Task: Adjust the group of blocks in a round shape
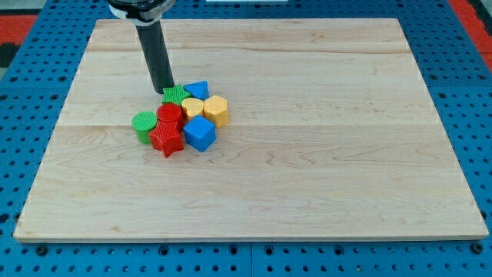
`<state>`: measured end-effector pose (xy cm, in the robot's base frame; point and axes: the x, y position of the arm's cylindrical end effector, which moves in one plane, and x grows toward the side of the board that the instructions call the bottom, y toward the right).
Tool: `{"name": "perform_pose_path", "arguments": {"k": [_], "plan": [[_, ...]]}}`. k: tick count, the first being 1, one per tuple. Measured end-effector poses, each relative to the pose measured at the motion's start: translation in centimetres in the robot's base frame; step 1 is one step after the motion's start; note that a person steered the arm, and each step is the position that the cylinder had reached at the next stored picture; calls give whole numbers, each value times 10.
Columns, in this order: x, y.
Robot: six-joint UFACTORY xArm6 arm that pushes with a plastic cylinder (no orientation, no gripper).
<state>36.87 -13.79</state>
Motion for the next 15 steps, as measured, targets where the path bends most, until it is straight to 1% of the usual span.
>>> {"name": "perform_pose_path", "arguments": {"k": [1, 2, 3, 4, 5, 6, 7, 9, 12, 15], "plan": [[7, -20], [34, -7], [29, -17], [42, -49], [70, -67], [94, -56], [101, -56], [101, -32], [101, -18], [84, -7]]}}
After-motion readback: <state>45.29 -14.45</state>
